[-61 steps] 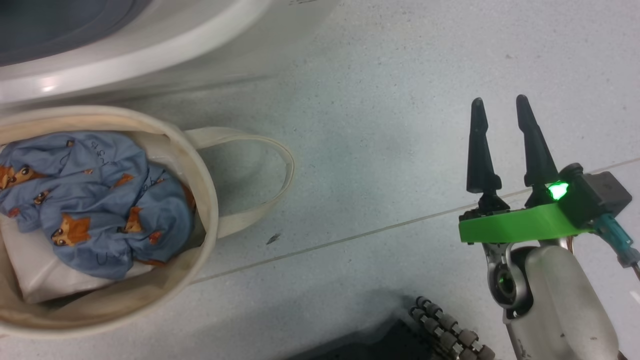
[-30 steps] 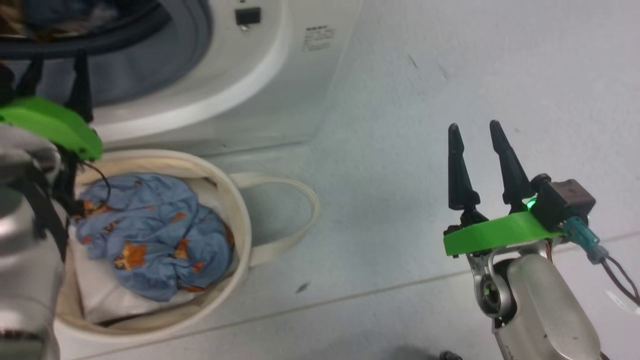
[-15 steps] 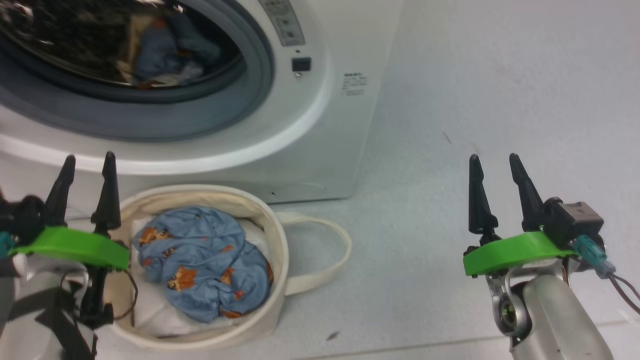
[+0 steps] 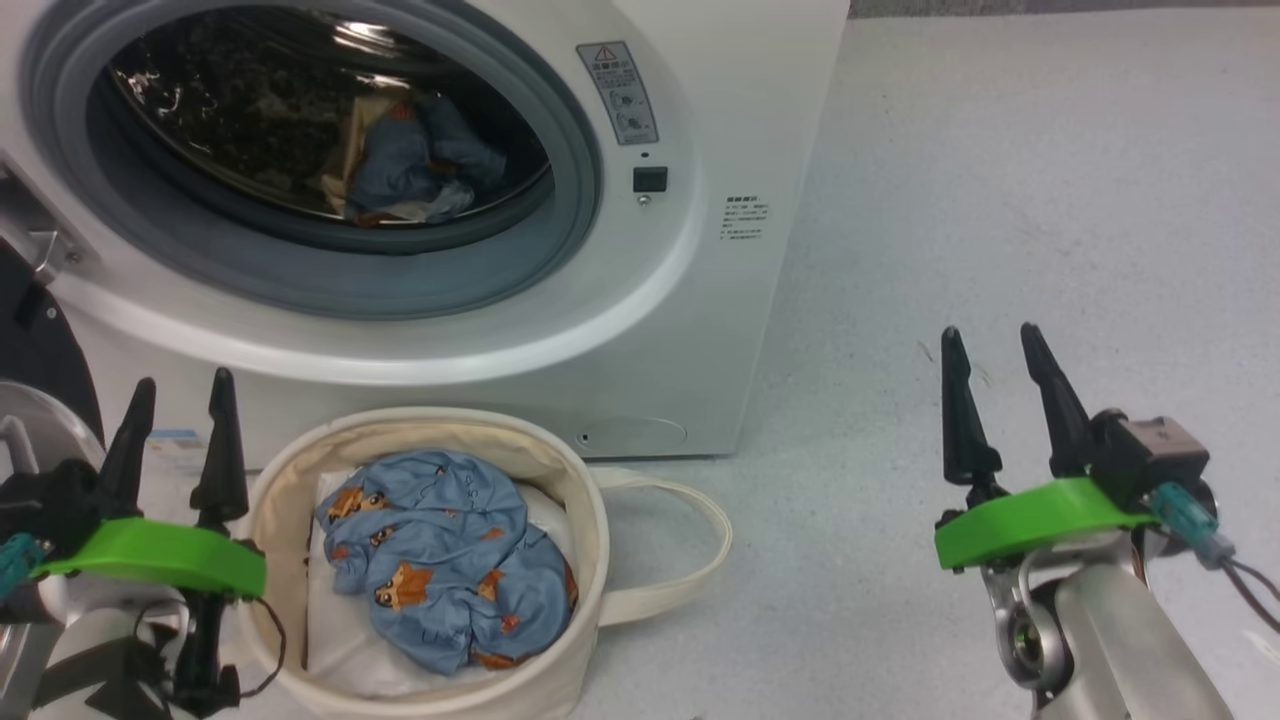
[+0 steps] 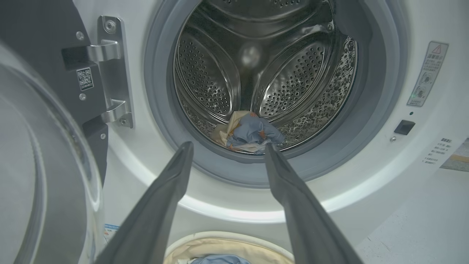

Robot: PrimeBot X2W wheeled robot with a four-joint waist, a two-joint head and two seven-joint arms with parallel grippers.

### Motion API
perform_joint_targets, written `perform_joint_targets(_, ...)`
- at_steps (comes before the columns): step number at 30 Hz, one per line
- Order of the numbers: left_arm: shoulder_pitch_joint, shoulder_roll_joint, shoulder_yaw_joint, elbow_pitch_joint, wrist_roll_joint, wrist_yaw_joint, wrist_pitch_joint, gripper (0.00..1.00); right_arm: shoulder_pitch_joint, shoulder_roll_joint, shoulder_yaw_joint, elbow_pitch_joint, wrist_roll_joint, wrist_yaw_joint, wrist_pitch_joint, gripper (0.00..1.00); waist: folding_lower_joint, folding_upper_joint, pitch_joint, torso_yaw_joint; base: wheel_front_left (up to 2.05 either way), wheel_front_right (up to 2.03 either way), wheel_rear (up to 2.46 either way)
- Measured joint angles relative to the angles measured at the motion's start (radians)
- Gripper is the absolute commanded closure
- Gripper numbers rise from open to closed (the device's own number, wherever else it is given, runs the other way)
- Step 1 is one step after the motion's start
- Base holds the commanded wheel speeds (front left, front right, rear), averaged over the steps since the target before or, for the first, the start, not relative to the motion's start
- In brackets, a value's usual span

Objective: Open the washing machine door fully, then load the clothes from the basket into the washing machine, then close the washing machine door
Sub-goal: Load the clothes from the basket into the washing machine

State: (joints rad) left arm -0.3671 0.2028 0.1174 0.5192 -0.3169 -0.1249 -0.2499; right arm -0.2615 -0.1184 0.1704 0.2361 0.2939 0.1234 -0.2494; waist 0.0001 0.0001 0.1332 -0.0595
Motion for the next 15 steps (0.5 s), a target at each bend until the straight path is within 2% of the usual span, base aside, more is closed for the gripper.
perform_joint_targets(15,0.041,-0.011,0.015,-0.008,0.01,0.0,0.0,0.0,0.021,-0.007,0.034,0.013,0.026,0.0,0.0,0.0,-0.0001,0.0,-0.034,-0.003,0.0,0.0,0.0)
